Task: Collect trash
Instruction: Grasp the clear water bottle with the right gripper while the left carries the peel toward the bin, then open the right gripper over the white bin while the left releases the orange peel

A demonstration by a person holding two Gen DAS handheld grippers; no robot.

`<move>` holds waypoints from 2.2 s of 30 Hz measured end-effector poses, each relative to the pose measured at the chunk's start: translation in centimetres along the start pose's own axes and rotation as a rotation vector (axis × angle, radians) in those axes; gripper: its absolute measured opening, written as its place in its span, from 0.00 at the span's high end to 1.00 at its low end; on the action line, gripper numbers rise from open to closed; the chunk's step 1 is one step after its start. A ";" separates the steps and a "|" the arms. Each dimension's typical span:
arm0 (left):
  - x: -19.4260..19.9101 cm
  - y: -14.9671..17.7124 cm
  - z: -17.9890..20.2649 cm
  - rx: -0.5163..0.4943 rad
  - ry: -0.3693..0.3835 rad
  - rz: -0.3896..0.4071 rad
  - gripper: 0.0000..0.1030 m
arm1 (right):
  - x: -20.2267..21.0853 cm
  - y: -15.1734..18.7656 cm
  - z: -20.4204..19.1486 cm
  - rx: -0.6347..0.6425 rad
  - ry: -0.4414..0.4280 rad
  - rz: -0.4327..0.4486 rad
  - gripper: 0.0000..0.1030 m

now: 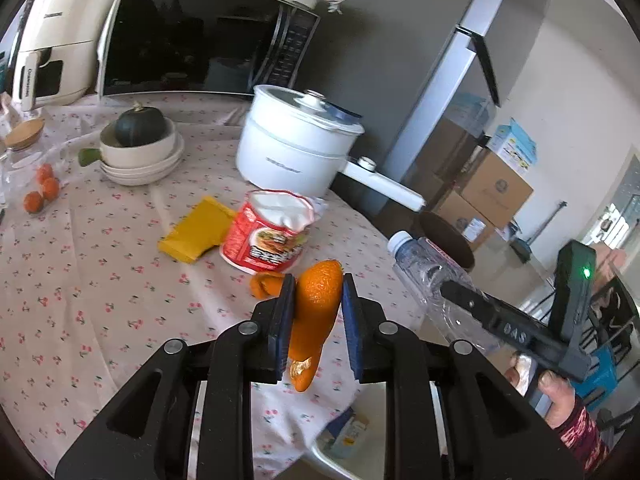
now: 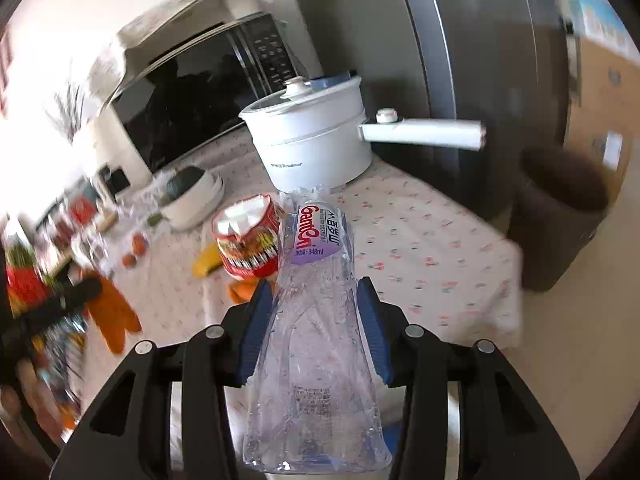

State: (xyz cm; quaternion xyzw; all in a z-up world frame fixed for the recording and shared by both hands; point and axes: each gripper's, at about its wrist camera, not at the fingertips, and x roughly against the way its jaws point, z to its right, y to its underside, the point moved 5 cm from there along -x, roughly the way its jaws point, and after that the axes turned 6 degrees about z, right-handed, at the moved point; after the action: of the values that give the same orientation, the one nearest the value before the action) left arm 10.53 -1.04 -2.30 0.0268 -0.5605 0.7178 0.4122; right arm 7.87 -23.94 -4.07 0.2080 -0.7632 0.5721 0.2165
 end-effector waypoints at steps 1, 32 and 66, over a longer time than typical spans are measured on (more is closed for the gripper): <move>0.1 0.1 0.3 -0.004 0.007 -0.002 0.79 | 0.7 0.4 -0.1 0.040 0.014 0.004 0.57; -2.2 5.2 8.4 -0.140 0.158 -0.116 0.79 | 6.4 5.2 5.2 0.194 0.340 0.074 0.15; -5.4 7.1 9.3 -0.196 0.036 -0.163 0.08 | 6.0 2.3 8.2 0.023 0.443 0.114 0.07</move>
State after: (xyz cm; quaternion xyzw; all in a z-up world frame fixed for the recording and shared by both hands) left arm 5.77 -12.02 -7.12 0.0190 -0.6162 0.6242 0.4799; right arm 0.93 -31.64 -4.53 0.0360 -0.7011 0.6237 0.3438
